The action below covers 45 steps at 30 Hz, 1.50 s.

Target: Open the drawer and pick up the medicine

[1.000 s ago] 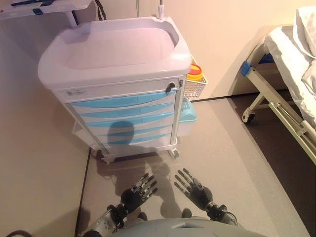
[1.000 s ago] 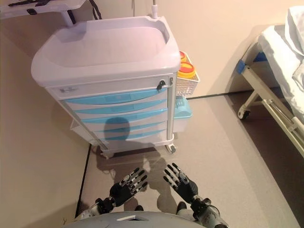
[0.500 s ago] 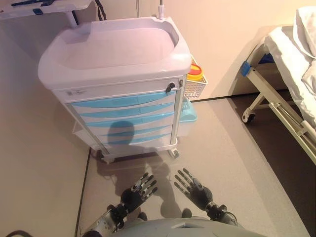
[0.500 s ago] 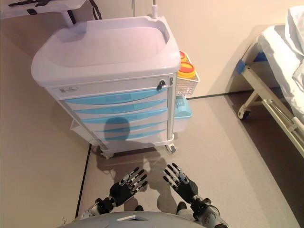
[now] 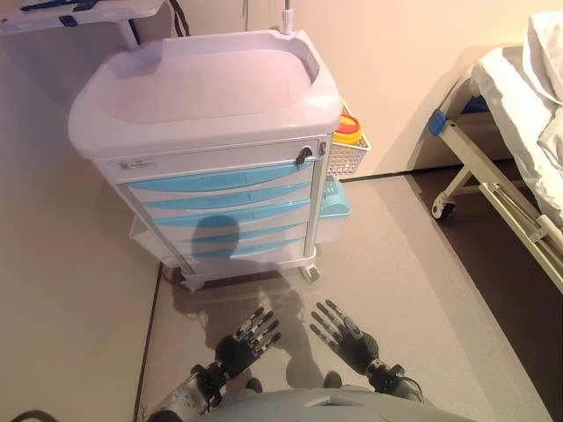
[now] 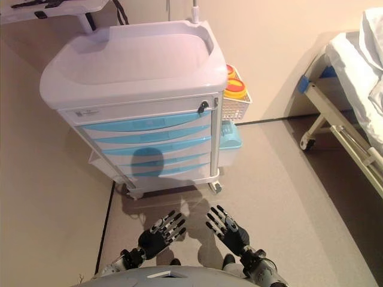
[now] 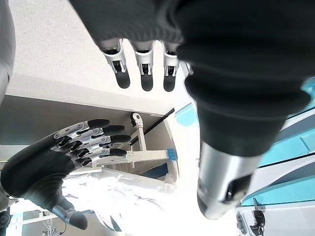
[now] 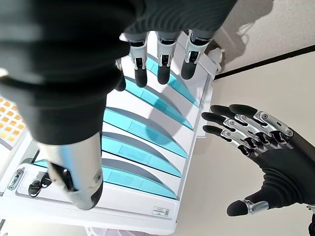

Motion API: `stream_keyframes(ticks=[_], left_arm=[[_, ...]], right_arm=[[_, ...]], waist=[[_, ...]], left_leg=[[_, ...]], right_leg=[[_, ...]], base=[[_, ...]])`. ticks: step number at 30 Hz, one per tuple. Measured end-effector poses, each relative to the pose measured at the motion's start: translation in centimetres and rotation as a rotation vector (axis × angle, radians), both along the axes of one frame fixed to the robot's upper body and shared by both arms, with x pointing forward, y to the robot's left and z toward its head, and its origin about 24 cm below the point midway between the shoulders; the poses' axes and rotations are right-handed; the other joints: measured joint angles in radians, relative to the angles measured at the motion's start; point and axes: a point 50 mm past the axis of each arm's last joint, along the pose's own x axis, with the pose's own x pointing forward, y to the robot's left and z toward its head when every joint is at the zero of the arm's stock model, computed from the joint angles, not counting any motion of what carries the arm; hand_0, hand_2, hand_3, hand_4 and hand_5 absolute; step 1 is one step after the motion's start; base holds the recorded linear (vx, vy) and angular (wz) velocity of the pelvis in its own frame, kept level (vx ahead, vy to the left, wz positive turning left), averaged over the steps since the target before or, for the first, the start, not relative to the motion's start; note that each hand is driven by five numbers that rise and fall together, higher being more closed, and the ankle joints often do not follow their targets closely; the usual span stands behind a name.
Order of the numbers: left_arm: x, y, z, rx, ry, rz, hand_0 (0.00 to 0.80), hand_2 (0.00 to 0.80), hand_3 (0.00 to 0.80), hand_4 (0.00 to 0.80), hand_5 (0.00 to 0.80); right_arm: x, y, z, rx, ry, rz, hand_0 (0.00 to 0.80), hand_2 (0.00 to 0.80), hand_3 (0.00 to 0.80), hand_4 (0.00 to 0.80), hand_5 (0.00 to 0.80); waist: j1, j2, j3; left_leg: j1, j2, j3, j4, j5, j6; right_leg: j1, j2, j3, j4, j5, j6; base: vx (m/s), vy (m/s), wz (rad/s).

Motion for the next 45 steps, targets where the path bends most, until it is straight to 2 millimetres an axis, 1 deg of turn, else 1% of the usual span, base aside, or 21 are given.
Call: stream_keyframes(ticks=[8, 14, 16, 18, 19, 21, 23, 26, 27, 31, 32, 34, 37, 40, 42, 45], left_arm=[[-0.2, -0.1, -0.2, -0.012, 0.014, 0.021, 0.000, 0.000, 0.000, 0.000, 0.000], [-1.0, -0.3, -0.4, -0.022, 0.024, 0.030, 0.000, 0.000, 0.000, 0.000, 0.000], [-0.8, -0.2, -0.3, -0.020, -0.001, 0.031, 0.000, 0.000, 0.000, 0.000, 0.000], [-0.6, -0.1, -0.1, -0.023, -0.027, 0.034, 0.000, 0.000, 0.000, 0.000, 0.000], [-0.1, 0.0, 0.1, -0.022, -0.051, 0.036, 0.000, 0.000, 0.000, 0.000, 0.000], [0.9, 0.2, 0.5, -0.020, -0.084, 0.048, 0.000, 0.000, 0.000, 0.000, 0.000], [1.9, 0.1, 0.9, -0.035, -0.111, 0.061, 0.000, 0.000, 0.000, 0.000, 0.000], [3.5, 0.0, 1.6, -0.057, -0.155, 0.083, 0.000, 0.000, 0.000, 0.000, 0.000], [4.5, -0.1, 2.1, -0.060, -0.185, 0.084, 0.000, 0.000, 0.000, 0.000, 0.000], [7.4, 0.0, 3.6, -0.048, -0.287, 0.100, 0.000, 0.000, 0.000, 0.000, 0.000], [8.4, 0.0, 4.3, -0.048, -0.323, 0.112, 0.000, 0.000, 0.000, 0.000, 0.000], [9.8, 0.1, 5.2, -0.055, -0.368, 0.132, 0.000, 0.000, 0.000, 0.000, 0.000], [12.1, -0.1, 6.9, -0.080, -0.437, 0.160, 0.000, 0.000, 0.000, 0.000, 0.000], [13.6, 0.0, 8.2, -0.117, -0.492, 0.216, 0.000, 0.000, 0.000, 0.000, 0.000], [14.7, 0.2, 9.3, -0.170, -0.532, 0.282, 0.000, 0.000, 0.000, 0.000, 0.000], [16.3, 0.9, 10.9, -0.239, -0.587, 0.371, 0.000, 0.000, 0.000, 0.000, 0.000]], right_arm=[[0.1, 0.0, 0.0, 0.001, -0.001, 0.000, 0.000, 0.000, 0.000, 0.000, 0.000], [0.3, -0.2, 0.2, 0.000, -0.010, 0.005, 0.000, 0.000, 0.000, 0.000, 0.000], [0.7, -0.3, 0.5, -0.002, -0.027, 0.008, 0.000, 0.000, 0.000, 0.000, 0.000], [0.9, -0.4, 0.6, -0.006, -0.035, 0.010, 0.000, 0.000, 0.000, 0.000, 0.000], [1.4, -0.4, 0.8, -0.009, -0.050, 0.013, 0.000, 0.000, 0.000, 0.000, 0.000], [2.2, -0.6, 1.1, -0.018, -0.076, 0.019, 0.000, 0.000, 0.000, 0.000, 0.000], [2.6, -0.9, 1.4, -0.031, -0.094, 0.021, 0.000, 0.000, 0.000, 0.000, 0.000], [2.9, -0.8, 1.8, -0.033, -0.125, 0.023, 0.000, 0.000, 0.000, 0.000, 0.000], [3.2, -0.8, 2.0, -0.033, -0.143, 0.023, 0.000, 0.000, 0.000, 0.000, 0.000], [3.8, -0.7, 2.4, -0.041, -0.175, 0.019, 0.000, 0.000, 0.000, 0.000, 0.000], [4.0, -0.7, 2.5, -0.043, -0.183, 0.019, 0.000, 0.000, 0.000, 0.000, 0.000], [4.3, -0.8, 2.7, -0.047, -0.195, 0.020, 0.000, 0.000, 0.000, 0.000, 0.000], [5.0, -1.2, 3.1, -0.061, -0.214, 0.024, 0.000, 0.000, 0.000, 0.000, 0.000], [5.3, -1.4, 3.4, -0.073, -0.239, 0.022, 0.000, 0.000, 0.000, 0.000, 0.000], [5.8, -1.4, 3.6, -0.075, -0.253, 0.026, 0.000, 0.000, 0.000, 0.000, 0.000], [6.0, -1.4, 3.7, -0.075, -0.260, 0.030, 0.000, 0.000, 0.000, 0.000, 0.000]], waist=[[0.000, 0.007, 0.007], [0.001, 0.022, 0.034], [0.001, 0.026, 0.053], [0.001, 0.027, 0.067], [0.002, 0.029, 0.088], [-0.001, 0.031, 0.129], [-0.001, 0.026, 0.165], [-0.006, 0.003, 0.194], [-0.010, -0.008, 0.212], [-0.018, -0.046, 0.267], [-0.029, -0.055, 0.282], [-0.044, -0.062, 0.301], [-0.065, -0.067, 0.346], [-0.090, -0.073, 0.360], [-0.106, -0.077, 0.381], [-0.115, -0.090, 0.389]], left_leg=[[-0.001, 0.000, 0.000, -0.003, -0.002, -0.003], [-0.025, -0.001, 0.002, 0.000, -0.004, -0.004], [-0.039, -0.002, 0.003, 0.001, 0.006, 0.001], [-0.069, -0.005, 0.007, 0.021, 0.003, 0.003], [-0.088, -0.007, 0.014, 0.038, 0.000, 0.005], [-0.108, -0.012, 0.017, 0.057, -0.003, 0.007], [-0.109, -0.018, 0.026, 0.067, -0.006, 0.011], [-0.141, -0.027, 0.042, 0.077, -0.013, 0.009], [-0.158, -0.030, 0.049, 0.088, -0.013, 0.012], [-0.205, -0.038, 0.082, 0.130, -0.023, 0.026], [-0.216, -0.040, 0.087, 0.145, -0.029, 0.029], [-0.252, -0.039, 0.094, 0.191, -0.049, 0.032], [-0.310, -0.033, 0.111, 0.280, -0.087, 0.044], [-0.366, -0.023, 0.123, 0.357, -0.122, 0.051], [-0.388, -0.011, 0.127, 0.419, -0.155, 0.055], [-0.431, 0.008, 0.139, 0.497, -0.199, 0.060]], right_leg=[[-0.002, -0.001, 0.001, 0.002, 0.000, 0.000], [-0.033, -0.002, 0.004, 0.012, 0.000, 0.000], [-0.051, -0.003, 0.006, 0.019, 0.000, 0.000], [-0.083, -0.007, 0.017, 0.034, 0.000, -0.001], [-0.104, -0.008, 0.026, 0.051, 0.000, -0.001], [-0.125, -0.013, 0.029, 0.070, 0.000, -0.001], [-0.134, -0.018, 0.039, 0.086, 0.000, -0.001], [-0.187, -0.024, 0.064, 0.120, -0.005, 0.001], [-0.208, -0.028, 0.072, 0.134, -0.005, 0.001], [-0.272, -0.038, 0.109, 0.178, -0.004, 0.002], [-0.285, -0.042, 0.117, 0.189, -0.004, 0.002], [-0.310, -0.044, 0.127, 0.203, -0.002, 0.005], [-0.348, -0.046, 0.148, 0.231, -0.001, 0.005], [-0.389, -0.046, 0.168, 0.257, 0.003, 0.004], [-0.390, -0.040, 0.174, 0.264, 0.006, 0.008], [-0.413, -0.031, 0.192, 0.282, 0.006, 0.014]], base=[[0.051, 0.025, 0.00], [0.035, 0.063, -0.01], [-0.044, 0.088, -0.04], [-0.062, 0.097, -0.10], [-0.035, 0.075, -0.13], [0.020, 0.077, -0.09], [0.054, 0.076, -0.11], [-0.006, 0.078, -0.19], [-0.024, 0.082, -0.21], [-0.015, 0.076, -0.21], [-0.022, 0.081, -0.16], [-0.016, 0.070, -0.12], [-0.013, 0.064, -0.17], [-0.001, 0.048, -0.14], [0.010, 0.012, -0.14], [0.044, 0.003, -0.16]])
